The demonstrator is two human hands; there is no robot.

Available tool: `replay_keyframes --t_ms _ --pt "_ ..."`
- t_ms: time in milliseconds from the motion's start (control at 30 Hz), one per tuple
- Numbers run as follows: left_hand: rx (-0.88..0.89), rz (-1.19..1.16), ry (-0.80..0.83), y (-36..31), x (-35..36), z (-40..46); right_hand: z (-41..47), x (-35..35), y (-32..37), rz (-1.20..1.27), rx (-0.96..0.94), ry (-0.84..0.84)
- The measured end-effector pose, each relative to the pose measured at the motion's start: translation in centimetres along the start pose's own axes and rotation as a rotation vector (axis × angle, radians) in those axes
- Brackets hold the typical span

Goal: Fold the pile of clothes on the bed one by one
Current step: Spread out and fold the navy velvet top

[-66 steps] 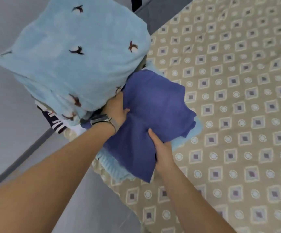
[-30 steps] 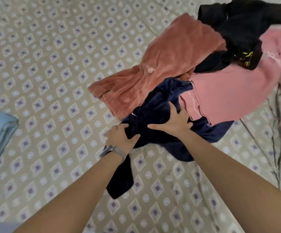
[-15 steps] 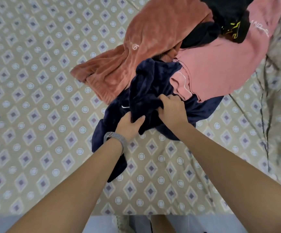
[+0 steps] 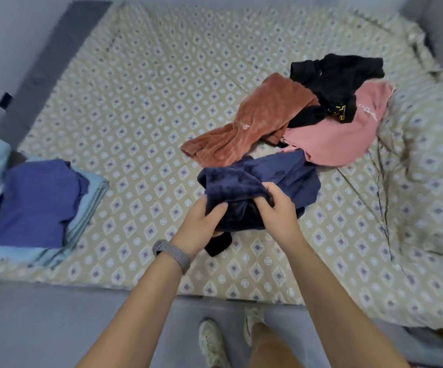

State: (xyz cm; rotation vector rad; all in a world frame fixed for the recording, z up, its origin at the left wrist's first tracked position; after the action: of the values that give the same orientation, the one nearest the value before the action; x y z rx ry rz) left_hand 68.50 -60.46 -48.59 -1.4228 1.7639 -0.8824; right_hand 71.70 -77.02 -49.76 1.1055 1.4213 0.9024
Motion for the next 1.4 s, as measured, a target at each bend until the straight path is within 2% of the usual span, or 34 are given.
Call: replay_keyframes --t_ms 167,300,500,700,767,933,1167,1233,1333,1400 --pt "0.179 -0.089 -0.099 -6.1 -2.5 -10.7 -6.2 -0.8 10.6 0.138 -0.098 0.121" --pt "0.279 -0.132 -0.107 -9.2 -1.7 -17.4 -11.5 -2.3 15.6 0.232 -0.124 0.073" --pt "0.407 -0.158 -0.123 -14.5 -2.3 -23.2 -17.5 -4.5 21.6 0.333 -0.187 -0.002" --pt "0.533 -0.323 -0.083 -19.1 -2.3 -26.6 -20.3 -5.8 27.5 0.397 -0.314 0.052" --pt "0.534 -0.327 -0.095 -20.4 -1.9 -26.6 -20.0 -6.3 28.1 0.389 -0.302 0.086" --pt "0.483 -0.251 -0.178 -21.5 1.1 -24.2 -17.6 -8.0 25.1 0.299 -0.083 0.203" --pt "0.492 -0.182 -0.19 -24.5 9.0 -20.4 -13.8 -14.2 22.2 0.197 -0.068 0.272" --pt "0.564 -0.149 -0.186 -26.5 11.5 -19.9 -12.7 -16.1 22.1 0.278 -0.093 0.2" --pt "0.673 -0.043 -0.144 -29.4 15.3 -19.7 -11.0 -20.3 22.0 0.507 -0.106 -0.023" --pt "0.681 0.018 -0.123 -30.3 16.5 -19.1 -9.9 -22.9 21.9 0.487 -0.09 -0.089"
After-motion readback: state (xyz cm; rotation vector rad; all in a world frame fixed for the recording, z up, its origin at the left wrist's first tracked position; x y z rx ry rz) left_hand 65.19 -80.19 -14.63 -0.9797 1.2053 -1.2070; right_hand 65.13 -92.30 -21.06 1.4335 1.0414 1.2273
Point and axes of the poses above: each hand's wrist, its own z-axis towards the middle knuckle, its own x-axis out of the palm, y = z × x, the point moved 9 cm from there along z, towards the middle knuckle, and after that the axes turned 6 degrees about z, right-handed, at the moved point
